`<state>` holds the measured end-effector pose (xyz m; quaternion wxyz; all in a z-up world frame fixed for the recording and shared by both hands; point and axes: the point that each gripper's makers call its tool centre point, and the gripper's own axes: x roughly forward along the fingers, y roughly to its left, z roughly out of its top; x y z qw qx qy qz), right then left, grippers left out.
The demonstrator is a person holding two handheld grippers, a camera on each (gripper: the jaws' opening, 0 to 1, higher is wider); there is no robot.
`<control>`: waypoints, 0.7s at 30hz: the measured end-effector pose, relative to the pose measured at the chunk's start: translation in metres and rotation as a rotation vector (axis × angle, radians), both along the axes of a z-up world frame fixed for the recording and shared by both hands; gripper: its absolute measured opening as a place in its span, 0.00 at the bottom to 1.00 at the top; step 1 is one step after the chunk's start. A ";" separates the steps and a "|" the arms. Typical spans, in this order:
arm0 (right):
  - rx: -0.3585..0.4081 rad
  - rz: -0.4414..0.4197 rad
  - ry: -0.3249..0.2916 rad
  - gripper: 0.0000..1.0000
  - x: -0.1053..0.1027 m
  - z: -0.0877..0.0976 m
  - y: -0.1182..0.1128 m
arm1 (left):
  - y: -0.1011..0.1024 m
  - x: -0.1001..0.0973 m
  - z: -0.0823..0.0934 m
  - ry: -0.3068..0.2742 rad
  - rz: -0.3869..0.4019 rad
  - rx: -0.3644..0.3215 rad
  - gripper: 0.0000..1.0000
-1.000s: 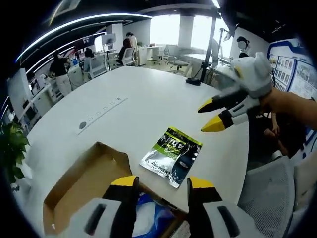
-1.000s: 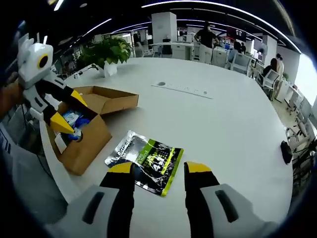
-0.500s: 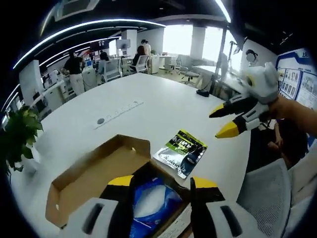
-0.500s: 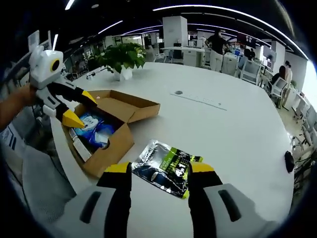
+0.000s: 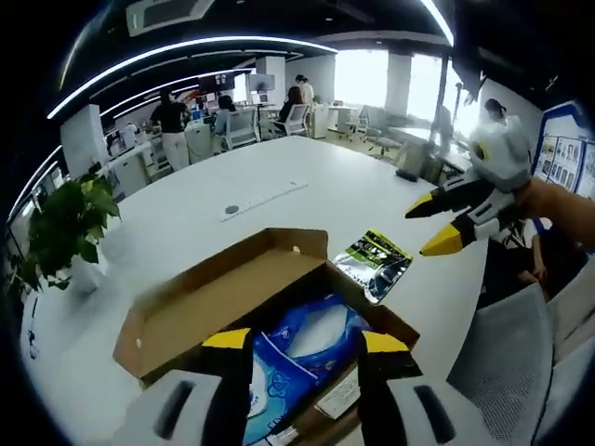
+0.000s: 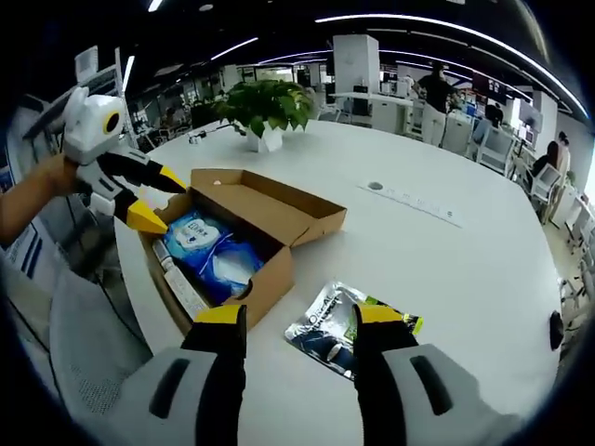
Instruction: Operate the shoe box by opening the lid, removing the specified soft item, and placing it in the target area until the item is outside and the box remains undamaged.
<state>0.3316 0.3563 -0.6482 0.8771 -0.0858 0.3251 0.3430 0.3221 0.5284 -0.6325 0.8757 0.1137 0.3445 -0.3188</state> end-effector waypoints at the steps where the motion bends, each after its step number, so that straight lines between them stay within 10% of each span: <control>1: 0.000 0.010 -0.001 0.43 0.000 0.000 0.004 | 0.004 -0.002 0.000 0.001 0.010 -0.001 0.45; 21: 0.012 0.197 -0.004 0.44 -0.002 -0.008 0.087 | 0.101 -0.023 -0.016 0.011 0.228 -0.003 0.42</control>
